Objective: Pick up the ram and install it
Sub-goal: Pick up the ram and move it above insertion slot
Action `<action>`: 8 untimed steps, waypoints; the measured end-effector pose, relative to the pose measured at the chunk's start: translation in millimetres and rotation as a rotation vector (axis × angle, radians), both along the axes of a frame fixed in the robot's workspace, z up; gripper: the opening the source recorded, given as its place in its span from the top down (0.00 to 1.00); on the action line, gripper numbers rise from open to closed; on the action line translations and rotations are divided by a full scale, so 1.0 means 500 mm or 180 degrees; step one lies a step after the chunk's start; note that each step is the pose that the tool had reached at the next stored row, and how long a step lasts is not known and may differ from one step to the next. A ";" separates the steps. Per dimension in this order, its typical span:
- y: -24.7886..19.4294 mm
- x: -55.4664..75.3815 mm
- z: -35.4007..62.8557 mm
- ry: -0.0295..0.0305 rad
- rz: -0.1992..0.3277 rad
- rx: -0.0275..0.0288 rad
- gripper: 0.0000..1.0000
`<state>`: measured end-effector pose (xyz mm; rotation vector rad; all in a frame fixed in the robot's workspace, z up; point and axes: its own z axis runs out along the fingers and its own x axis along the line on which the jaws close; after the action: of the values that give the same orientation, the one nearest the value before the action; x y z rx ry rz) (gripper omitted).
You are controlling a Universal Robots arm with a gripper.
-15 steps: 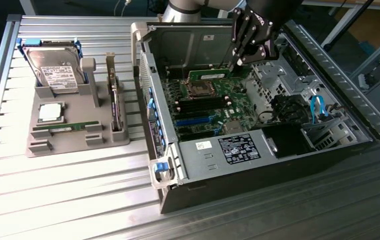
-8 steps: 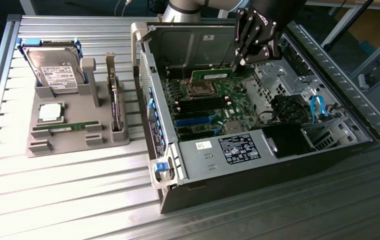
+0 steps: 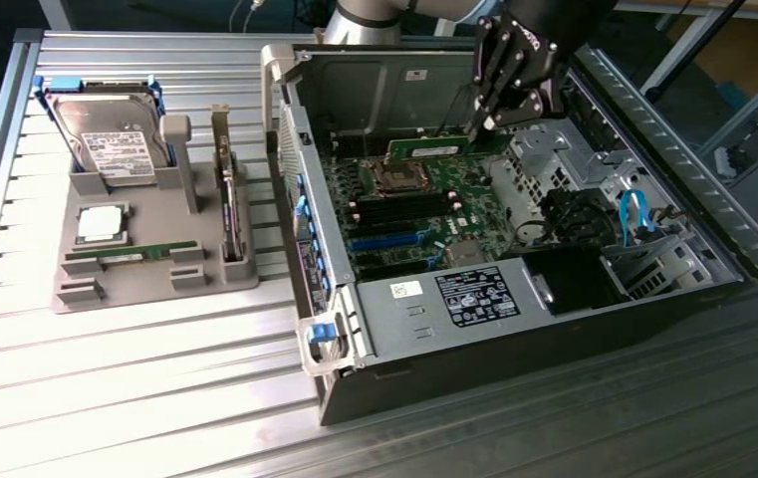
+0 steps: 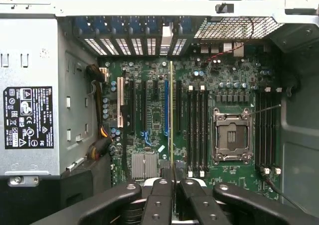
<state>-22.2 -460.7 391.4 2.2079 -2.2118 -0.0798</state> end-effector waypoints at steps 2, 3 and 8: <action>0.0083 0.000 0.000 0.0000 0.0000 0.0000 0.88; 0.0137 0.000 0.000 0.0000 0.0000 0.0000 0.88; 0.0437 0.000 0.000 0.0000 0.0000 0.0000 0.88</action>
<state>-22.3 -438.9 391.2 2.2080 -2.2120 -0.0799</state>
